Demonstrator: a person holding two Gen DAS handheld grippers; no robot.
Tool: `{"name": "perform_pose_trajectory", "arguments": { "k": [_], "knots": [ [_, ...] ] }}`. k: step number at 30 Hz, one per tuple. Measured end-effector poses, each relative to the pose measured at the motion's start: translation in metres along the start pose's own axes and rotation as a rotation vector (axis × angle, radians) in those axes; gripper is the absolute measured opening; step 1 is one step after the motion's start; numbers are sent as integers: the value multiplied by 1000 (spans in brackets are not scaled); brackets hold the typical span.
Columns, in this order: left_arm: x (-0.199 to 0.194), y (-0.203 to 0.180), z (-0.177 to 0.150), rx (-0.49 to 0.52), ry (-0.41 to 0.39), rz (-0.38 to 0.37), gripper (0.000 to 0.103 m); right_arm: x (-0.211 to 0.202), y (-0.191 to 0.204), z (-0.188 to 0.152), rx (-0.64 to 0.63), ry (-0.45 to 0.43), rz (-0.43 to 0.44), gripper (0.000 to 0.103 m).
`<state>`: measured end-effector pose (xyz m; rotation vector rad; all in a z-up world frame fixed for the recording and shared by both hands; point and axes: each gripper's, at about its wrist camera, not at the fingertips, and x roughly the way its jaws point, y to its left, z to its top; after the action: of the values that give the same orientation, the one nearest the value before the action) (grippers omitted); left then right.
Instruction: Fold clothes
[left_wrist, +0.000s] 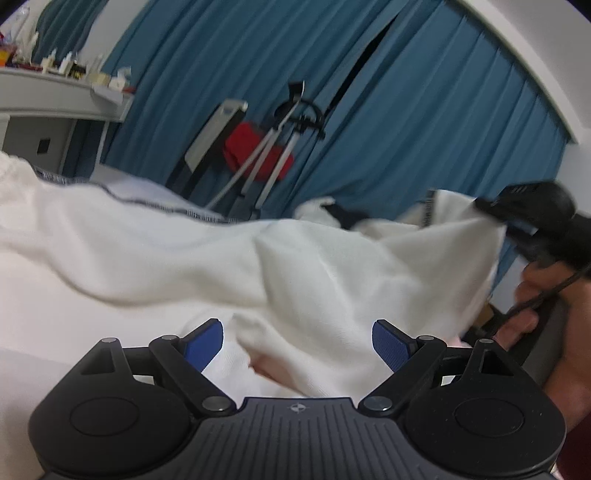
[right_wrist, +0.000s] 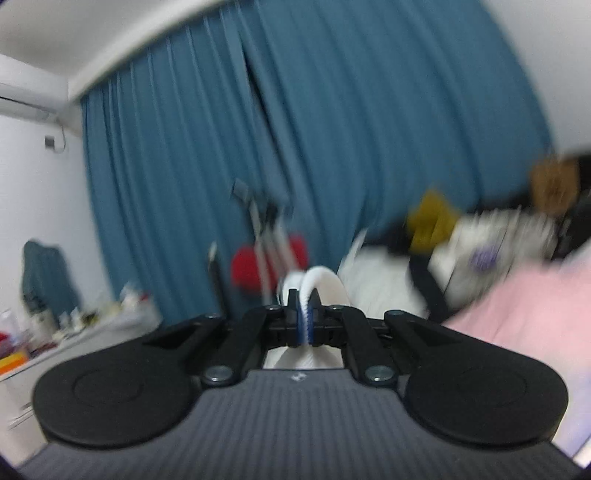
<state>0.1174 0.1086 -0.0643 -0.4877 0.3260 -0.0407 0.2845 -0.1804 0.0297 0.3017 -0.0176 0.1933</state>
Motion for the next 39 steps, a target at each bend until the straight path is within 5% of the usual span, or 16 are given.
{"name": "perform_pose_trajectory", "arguments": {
  "k": [3,5,8,13,16,17,20,21,25,30,34,39],
  "knots": [
    [-4,-2,2,1,-8,-1,90,-2,29,13,-204,-84,-45,6],
    [-2,-1,2,0,2,5,90,19,37,12,-279,-37,-72,7],
    [6,2,1,-3,33,16,90,76,23,-12,-297,164,-136,9],
    [21,4,-12,40,104,21,90,149,-48,-69,-86,528,-126,9],
    [29,5,-18,52,136,20,90,137,-71,-63,-37,512,-91,12],
    [30,6,-20,51,140,17,90,132,-79,-60,-19,504,-76,22],
    [29,5,-24,49,140,9,90,92,-111,-41,87,427,-20,77],
    [29,4,-26,50,138,10,90,75,-123,-39,121,393,-21,81],
    [25,2,-34,51,133,13,90,16,-171,-41,316,342,-92,80],
    [24,-5,-42,106,134,51,90,-16,-219,-80,416,524,-164,82],
    [22,-8,-48,124,132,72,90,-11,-220,-113,358,621,-115,82],
    [20,-14,-55,176,130,91,91,13,-188,-130,113,681,-70,82]
  ]
}}
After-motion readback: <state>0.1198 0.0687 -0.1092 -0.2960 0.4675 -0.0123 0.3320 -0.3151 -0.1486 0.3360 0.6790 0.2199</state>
